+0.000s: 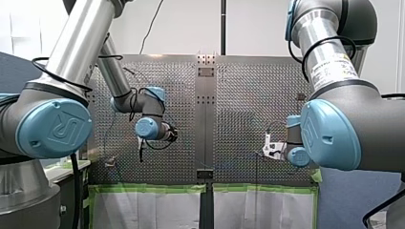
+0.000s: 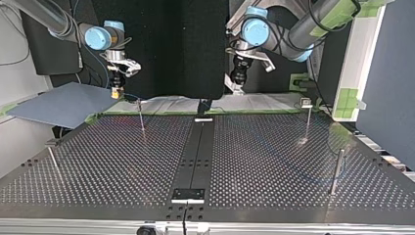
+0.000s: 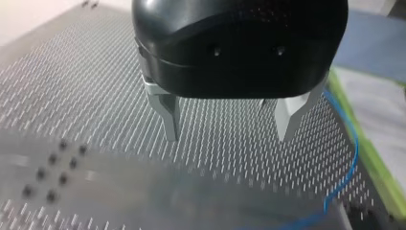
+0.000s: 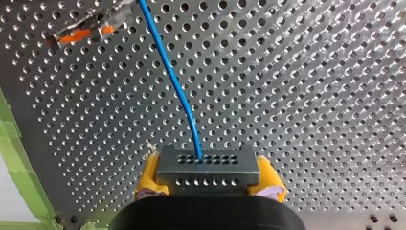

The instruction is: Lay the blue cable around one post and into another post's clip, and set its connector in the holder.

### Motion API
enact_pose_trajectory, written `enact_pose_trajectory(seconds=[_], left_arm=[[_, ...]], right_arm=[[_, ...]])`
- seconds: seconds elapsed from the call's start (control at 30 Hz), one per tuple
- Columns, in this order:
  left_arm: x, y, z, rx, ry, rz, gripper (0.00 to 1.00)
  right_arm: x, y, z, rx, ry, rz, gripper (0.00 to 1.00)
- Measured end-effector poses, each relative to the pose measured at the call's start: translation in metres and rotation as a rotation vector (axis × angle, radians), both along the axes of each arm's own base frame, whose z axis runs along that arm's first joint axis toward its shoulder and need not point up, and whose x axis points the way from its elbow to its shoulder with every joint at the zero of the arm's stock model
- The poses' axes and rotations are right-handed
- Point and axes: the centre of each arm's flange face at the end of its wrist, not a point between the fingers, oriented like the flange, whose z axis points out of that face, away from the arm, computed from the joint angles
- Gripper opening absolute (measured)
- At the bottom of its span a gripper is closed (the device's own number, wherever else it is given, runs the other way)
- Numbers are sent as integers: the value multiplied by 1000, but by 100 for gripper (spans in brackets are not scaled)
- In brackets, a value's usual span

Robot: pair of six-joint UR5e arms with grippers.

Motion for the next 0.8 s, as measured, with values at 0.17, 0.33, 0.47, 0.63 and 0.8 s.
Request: enact_pose_trajectory(seconds=[0.17, 0.33, 0.47, 0.63, 0.8], left_arm=[[-9, -29, 4, -35, -39, -101, 100], [-19, -56, 11, -107, -71, -185, 100], [-29, -69, 8, -124, -68, -205, 100], [-31, -82, -6, -108, -59, -215, 100], [-25, -89, -20, -97, -47, -203, 100]], right_arm=[[0, 0, 0, 0, 0, 1, 0], [1, 0, 0, -1, 0, 2, 0], [1, 0, 0, -1, 0, 6, 0], [1, 0, 0, -1, -1, 7, 0], [2, 0, 0, 0, -2, 8, 0]])
